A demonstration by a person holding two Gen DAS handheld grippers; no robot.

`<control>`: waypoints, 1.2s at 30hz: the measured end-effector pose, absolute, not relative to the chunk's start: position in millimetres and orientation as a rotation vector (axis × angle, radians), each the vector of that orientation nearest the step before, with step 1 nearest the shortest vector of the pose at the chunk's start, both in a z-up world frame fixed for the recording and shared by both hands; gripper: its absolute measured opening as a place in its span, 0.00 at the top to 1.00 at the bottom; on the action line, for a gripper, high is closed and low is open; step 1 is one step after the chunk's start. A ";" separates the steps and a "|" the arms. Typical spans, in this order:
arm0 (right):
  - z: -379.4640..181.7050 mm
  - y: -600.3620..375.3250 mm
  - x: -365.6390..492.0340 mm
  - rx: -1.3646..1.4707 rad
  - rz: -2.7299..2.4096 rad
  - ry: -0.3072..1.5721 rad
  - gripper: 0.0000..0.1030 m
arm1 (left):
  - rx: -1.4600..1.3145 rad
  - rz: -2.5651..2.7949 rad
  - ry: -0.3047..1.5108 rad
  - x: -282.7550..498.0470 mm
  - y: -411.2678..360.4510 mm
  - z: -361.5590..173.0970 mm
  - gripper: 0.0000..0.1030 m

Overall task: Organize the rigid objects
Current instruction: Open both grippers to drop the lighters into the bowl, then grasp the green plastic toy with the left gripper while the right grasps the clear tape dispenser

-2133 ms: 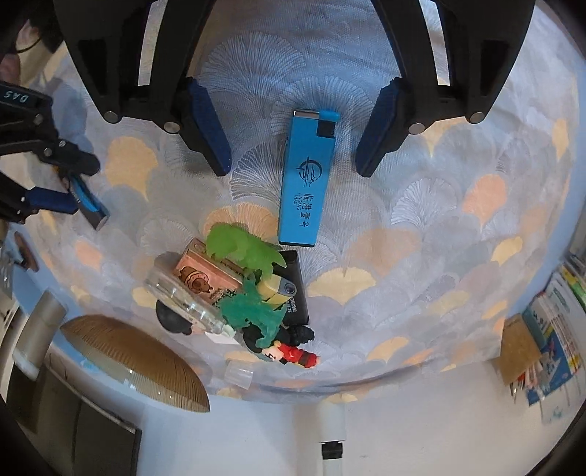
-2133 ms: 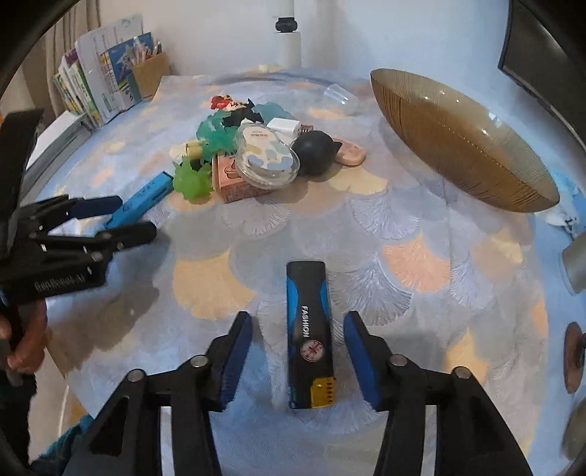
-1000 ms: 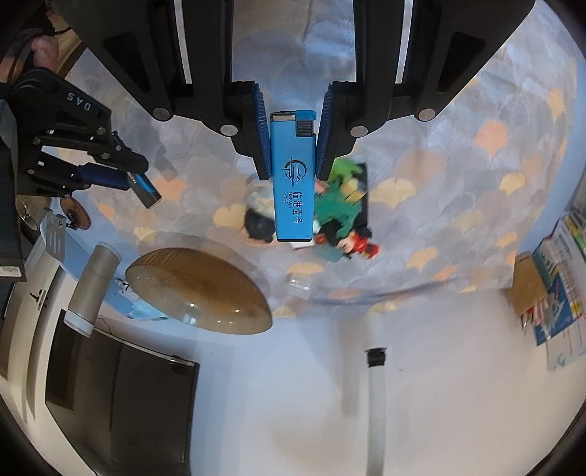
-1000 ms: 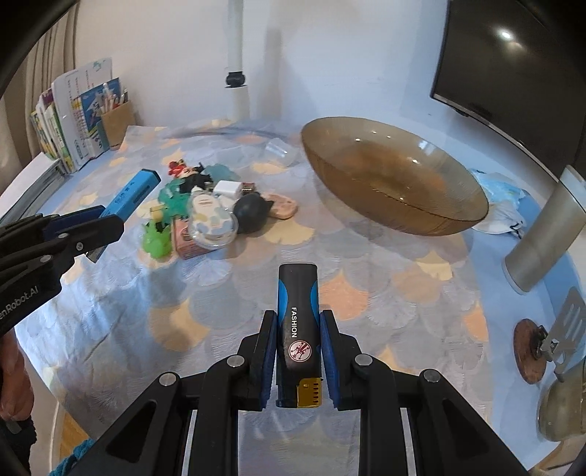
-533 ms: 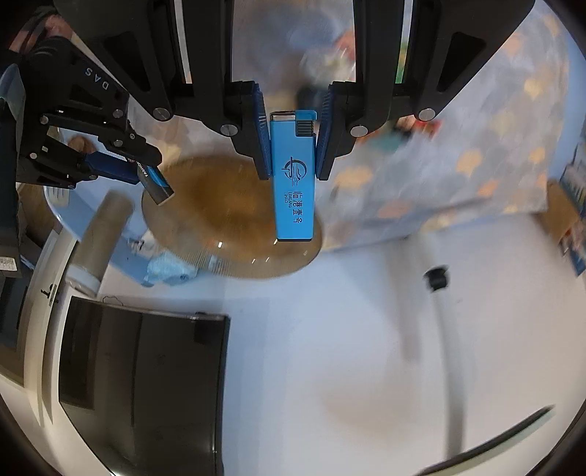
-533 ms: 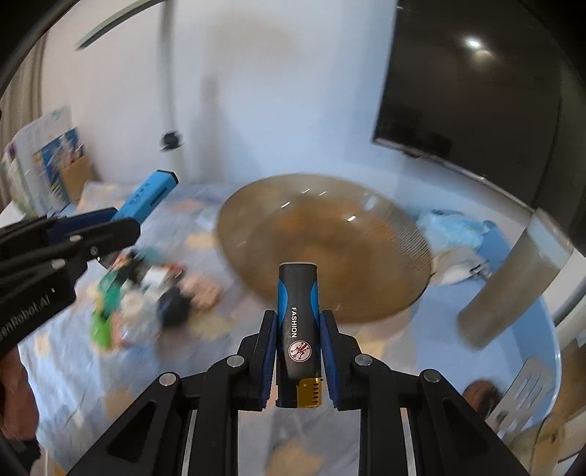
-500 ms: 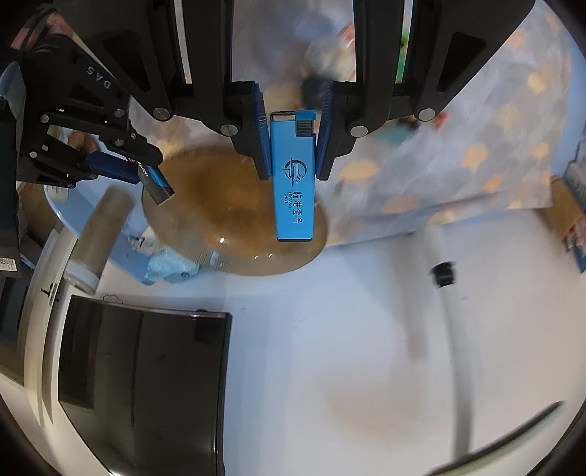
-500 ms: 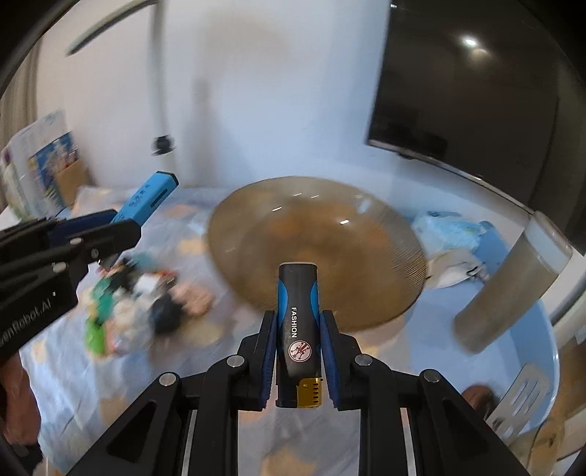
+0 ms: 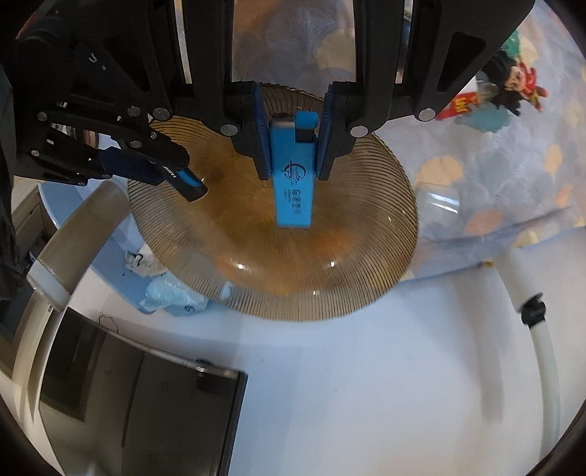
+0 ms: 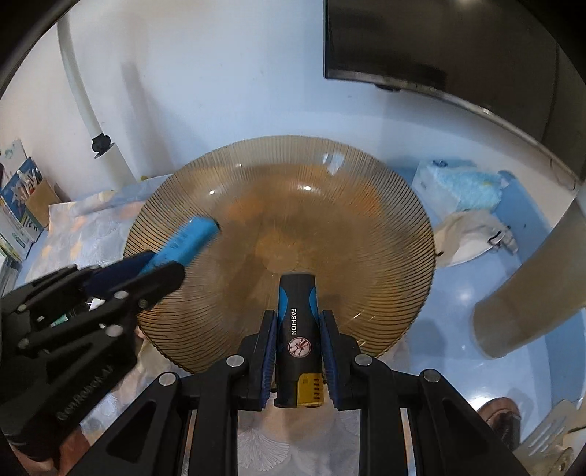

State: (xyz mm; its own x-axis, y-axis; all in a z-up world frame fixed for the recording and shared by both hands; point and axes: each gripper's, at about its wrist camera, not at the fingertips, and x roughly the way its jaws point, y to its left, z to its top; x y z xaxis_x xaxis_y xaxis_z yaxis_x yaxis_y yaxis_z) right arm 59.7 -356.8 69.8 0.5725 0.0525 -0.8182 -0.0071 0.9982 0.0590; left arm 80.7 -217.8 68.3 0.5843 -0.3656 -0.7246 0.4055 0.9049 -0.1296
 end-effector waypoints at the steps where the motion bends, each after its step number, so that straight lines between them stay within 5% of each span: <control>1: 68.9 -356.8 60.3 0.055 0.039 0.962 0.78 | 0.054 -0.441 0.836 81.9 -218.4 66.9 0.79; 4: 71.0 -355.4 59.7 0.044 0.042 0.966 0.75 | 0.057 -0.435 0.815 81.7 -218.1 70.3 0.71; 5: 74.5 -356.3 57.4 0.039 0.020 0.965 0.69 | 0.056 -0.426 0.801 79.4 -215.2 75.6 0.64; 8: 91.6 -367.2 39.8 0.083 -0.009 0.903 0.43 | 0.017 -0.414 0.746 65.5 -190.8 98.5 0.62; 10: 104.2 -375.0 20.2 0.132 -0.007 0.851 0.42 | -0.002 -0.404 0.688 47.9 -167.3 116.0 0.60; 17: 138.5 -348.0 -46.9 0.107 -0.016 0.717 0.41 | -0.035 -0.308 0.409 -54.3 -73.8 178.6 0.20; 20: 158.0 -323.4 -65.6 0.080 -0.027 0.656 0.29 | -0.046 -0.231 0.321 -94.7 -38.5 202.9 0.02; 21: 164.9 -315.0 -73.8 0.070 -0.025 0.624 0.19 | -0.057 -0.212 0.295 -103.7 -28.0 210.0 0.01; 27: 212.5 -266.1 -120.7 0.042 0.093 0.428 0.00 | -0.087 -0.143 0.205 -145.7 17.8 244.5 0.00; 31: 196.1 -238.7 -118.7 0.076 0.196 0.512 0.00 | -0.090 -0.165 0.307 -143.7 26.5 220.4 0.00; 36: 111.2 -209.1 -101.5 0.086 0.227 0.762 0.00 | -0.167 -0.148 0.538 -121.9 32.2 132.3 0.01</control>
State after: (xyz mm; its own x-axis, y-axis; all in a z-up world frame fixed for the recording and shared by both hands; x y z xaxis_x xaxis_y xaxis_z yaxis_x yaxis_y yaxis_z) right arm -101.5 -209.1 111.2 0.7004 0.2349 -0.6740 -0.1729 0.9720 0.1591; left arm -121.9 32.2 132.3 0.8490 -0.1831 -0.4957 0.0957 0.9758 -0.1965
